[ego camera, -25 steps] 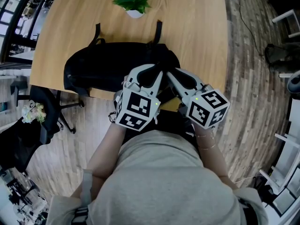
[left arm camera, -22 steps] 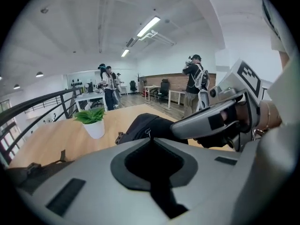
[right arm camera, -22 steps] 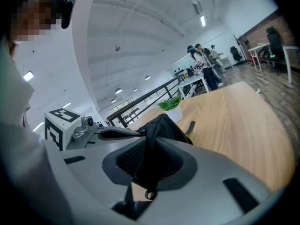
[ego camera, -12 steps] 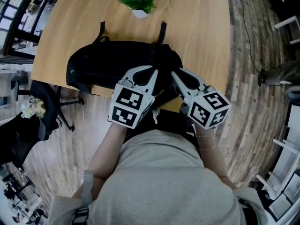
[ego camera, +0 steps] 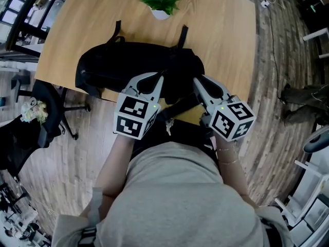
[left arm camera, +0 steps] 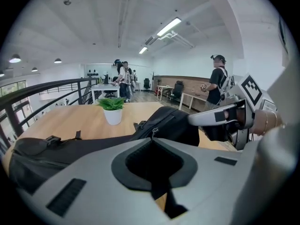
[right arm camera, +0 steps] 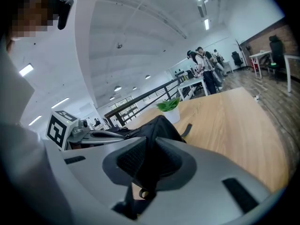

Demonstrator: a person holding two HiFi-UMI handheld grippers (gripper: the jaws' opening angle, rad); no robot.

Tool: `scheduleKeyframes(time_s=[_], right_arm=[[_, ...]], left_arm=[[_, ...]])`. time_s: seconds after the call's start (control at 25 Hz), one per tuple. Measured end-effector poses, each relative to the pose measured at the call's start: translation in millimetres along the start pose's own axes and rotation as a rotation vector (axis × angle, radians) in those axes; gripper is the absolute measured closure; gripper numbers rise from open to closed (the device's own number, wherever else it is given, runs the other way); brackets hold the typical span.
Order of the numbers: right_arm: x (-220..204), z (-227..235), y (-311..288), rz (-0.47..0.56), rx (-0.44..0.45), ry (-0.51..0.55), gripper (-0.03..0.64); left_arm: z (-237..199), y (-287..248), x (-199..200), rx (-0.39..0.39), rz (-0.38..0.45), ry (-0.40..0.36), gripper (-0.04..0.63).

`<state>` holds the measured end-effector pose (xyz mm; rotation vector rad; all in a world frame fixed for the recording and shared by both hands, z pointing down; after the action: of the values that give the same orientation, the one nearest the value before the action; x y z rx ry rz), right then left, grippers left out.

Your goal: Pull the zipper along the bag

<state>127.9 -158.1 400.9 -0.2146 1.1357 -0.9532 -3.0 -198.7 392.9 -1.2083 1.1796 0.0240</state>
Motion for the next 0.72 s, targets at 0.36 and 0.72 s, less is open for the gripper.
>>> scheduleKeyframes(time_s=[0.36,0.72], right_arm=[[5,2,1,-0.007,-0.004,0.012,0.545],[9,2,-2,-0.028,0.017,0.047,0.543]], left_arm=[[-35,23,-15,0.118,0.031,0.14,0.572],[-61,42,-26,0.229,0.051,0.202,0.571]])
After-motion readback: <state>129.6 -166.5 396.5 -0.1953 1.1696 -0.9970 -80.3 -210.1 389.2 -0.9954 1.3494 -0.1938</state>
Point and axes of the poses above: the fingertips, and each gripper's own axes: y backward along the fingers, z to its right, x out of its top, the point moved 3 cm from there along y, backward along the fingers, and after that the axes turned 15 degrees about -z, right-handed, at the moved point
